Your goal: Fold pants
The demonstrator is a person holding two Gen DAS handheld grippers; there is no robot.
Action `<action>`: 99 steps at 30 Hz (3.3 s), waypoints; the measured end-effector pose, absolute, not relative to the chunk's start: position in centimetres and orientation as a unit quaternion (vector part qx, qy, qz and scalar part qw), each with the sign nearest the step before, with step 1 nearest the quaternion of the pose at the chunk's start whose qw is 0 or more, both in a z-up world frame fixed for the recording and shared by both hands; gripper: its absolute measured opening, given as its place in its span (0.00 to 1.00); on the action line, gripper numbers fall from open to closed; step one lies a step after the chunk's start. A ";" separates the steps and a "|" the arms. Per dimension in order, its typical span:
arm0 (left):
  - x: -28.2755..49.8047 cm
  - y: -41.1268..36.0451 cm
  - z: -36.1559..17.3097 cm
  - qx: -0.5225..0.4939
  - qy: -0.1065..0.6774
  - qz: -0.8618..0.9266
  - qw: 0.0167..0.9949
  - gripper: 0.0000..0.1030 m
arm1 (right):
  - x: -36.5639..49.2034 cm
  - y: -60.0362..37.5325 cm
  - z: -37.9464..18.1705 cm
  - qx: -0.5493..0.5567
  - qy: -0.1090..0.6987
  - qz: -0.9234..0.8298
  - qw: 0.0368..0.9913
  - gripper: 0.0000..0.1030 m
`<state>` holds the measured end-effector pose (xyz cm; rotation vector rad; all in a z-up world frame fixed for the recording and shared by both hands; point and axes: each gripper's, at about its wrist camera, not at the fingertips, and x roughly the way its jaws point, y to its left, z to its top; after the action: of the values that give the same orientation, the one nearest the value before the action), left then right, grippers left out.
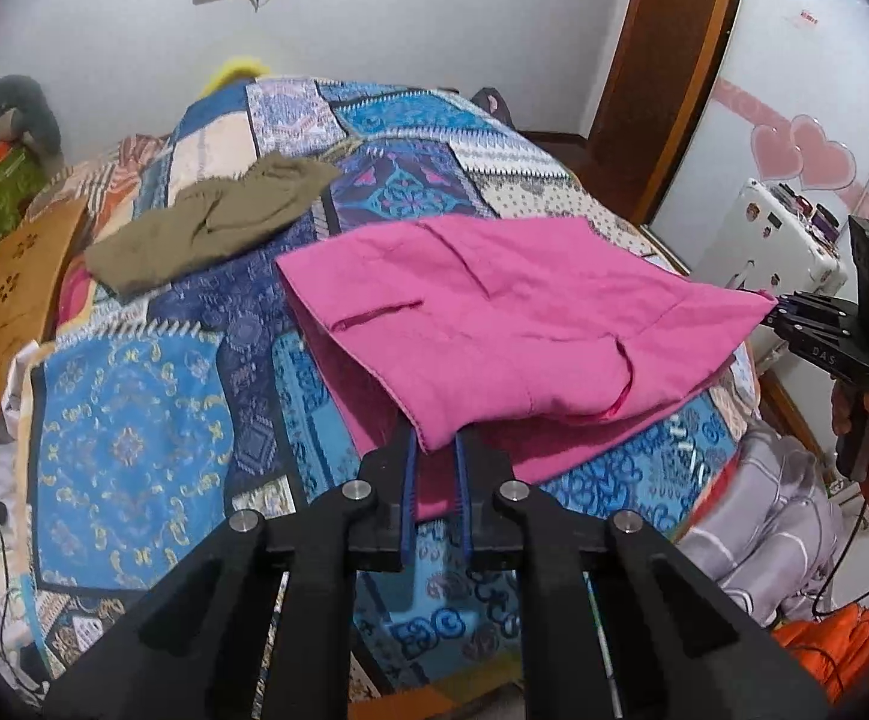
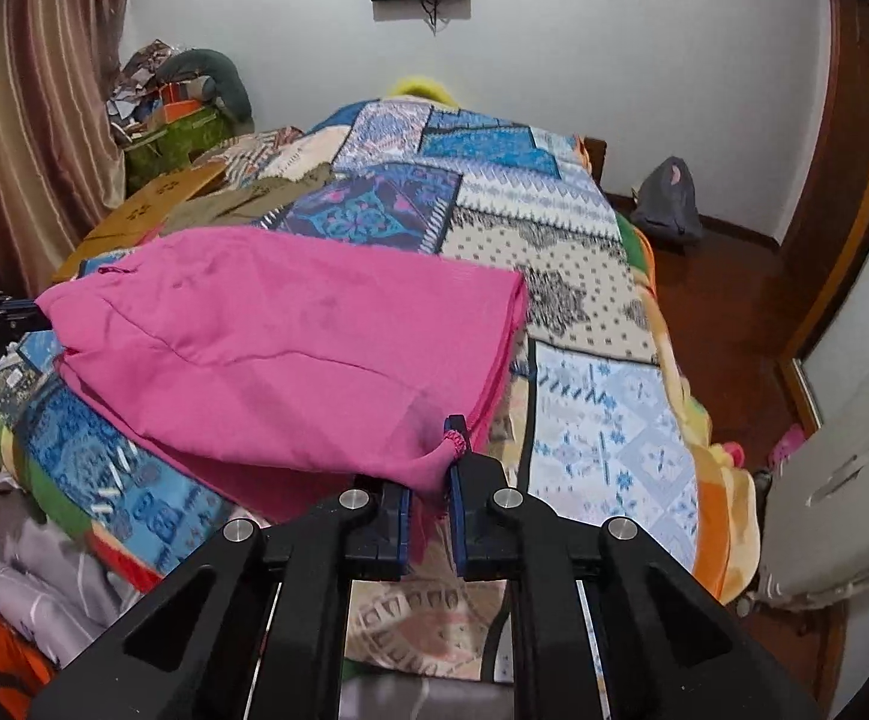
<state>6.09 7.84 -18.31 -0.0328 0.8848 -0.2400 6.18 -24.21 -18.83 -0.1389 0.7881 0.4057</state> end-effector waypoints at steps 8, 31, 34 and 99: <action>4.9 9.1 -19.6 -0.009 0.448 -0.099 0.888 0.10 | 5.5 -25.0 -20.7 -0.072 0.416 0.180 0.888 0.09; 7.5 5.4 -19.0 -0.008 0.433 -0.105 0.895 0.11 | 6.1 -21.9 -18.3 -0.036 0.376 0.210 0.902 0.39; 7.1 5.4 -20.6 -0.004 0.441 -0.102 0.892 0.14 | 6.8 -21.2 -21.4 -0.037 0.419 0.222 0.880 0.39; 22.0 12.5 -19.7 -0.028 0.438 -0.036 0.898 0.39 | 24.6 -21.4 -21.6 -0.037 0.468 0.196 0.861 0.19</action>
<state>21.98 12.50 -19.71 -0.0580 0.9065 -0.0748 24.59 -21.36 -21.64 -0.0774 0.9829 0.4106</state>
